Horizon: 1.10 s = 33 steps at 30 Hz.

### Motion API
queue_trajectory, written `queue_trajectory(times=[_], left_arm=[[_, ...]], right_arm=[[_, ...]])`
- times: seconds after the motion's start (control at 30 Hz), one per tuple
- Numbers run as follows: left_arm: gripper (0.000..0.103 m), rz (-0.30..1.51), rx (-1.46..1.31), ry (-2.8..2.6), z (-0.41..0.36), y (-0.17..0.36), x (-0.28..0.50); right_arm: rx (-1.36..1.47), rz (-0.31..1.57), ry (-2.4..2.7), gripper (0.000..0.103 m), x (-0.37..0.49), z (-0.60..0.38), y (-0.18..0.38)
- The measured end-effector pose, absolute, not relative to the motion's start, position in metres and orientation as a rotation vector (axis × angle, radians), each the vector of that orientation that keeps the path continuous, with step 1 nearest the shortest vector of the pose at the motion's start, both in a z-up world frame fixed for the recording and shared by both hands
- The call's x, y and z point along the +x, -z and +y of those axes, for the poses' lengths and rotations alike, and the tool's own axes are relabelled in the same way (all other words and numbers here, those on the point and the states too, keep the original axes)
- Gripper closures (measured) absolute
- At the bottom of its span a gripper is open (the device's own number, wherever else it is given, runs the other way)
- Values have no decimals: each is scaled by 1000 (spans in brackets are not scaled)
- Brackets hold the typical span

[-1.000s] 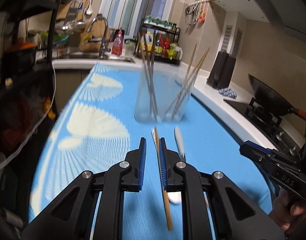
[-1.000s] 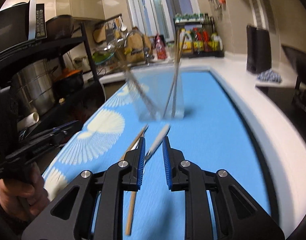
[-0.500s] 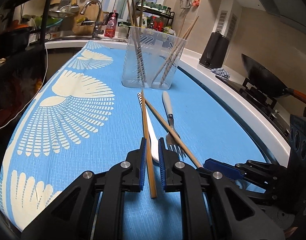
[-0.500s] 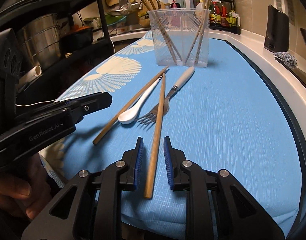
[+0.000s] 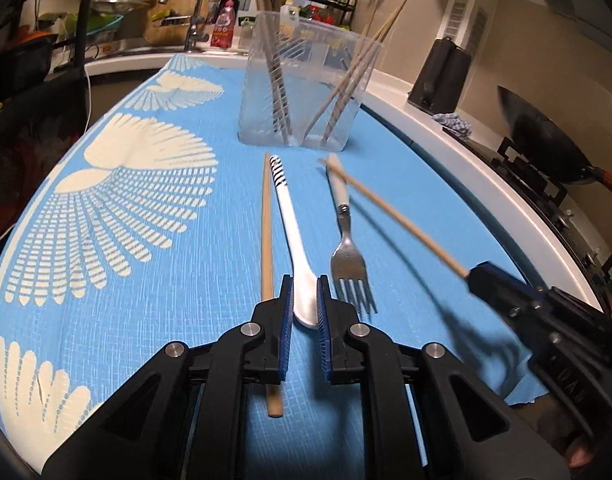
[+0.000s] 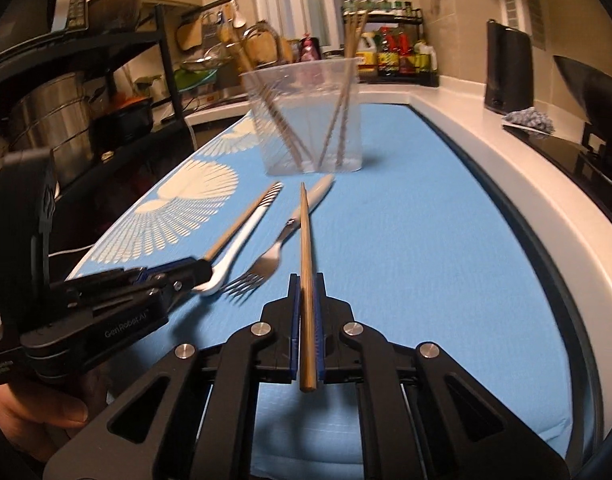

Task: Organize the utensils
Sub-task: 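Close the right tool on a wooden chopstick while the left tool moves to the white spoon, then close the left tool on the white spoon's handle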

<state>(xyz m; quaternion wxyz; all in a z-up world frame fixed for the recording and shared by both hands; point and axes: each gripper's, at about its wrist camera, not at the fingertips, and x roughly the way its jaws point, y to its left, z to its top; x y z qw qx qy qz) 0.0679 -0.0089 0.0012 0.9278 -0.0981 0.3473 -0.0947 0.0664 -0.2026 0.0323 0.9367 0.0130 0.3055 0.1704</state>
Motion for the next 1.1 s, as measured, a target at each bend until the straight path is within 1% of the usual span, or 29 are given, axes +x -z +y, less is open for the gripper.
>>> queue_trajectory(times=[0.13,0.37,0.47,0.53,0.57,0.63,0.8,0.93,1.1], left_arm=[[89,730,-184,192,-14,2,69],[89,727,-120,166,-26,0,69],[89,713,-155,169,-22,-3,67],[86,711,-182,181,-20,-4,67],[80,716,-186,184,-20,-3,68],[78,730,-196,194,-21,1,69],[78,723,-185,205,-28,1,66],[78,706,-109,179,-40,3,61],[88,674,-91,138,-36,3,54]], right_arm=[[55,628,-277,97,71,-216,-29],[49,721,-223,96,85,-222,-6],[46,719,-227,95,85,-222,-8],[52,719,-222,95,83,-223,-7],[56,719,-219,94,82,-225,-7],[52,715,-219,94,81,-224,-6],[47,714,-222,93,79,-223,-5],[43,706,-221,93,78,-222,-4],[36,701,-223,93,75,-221,-3]])
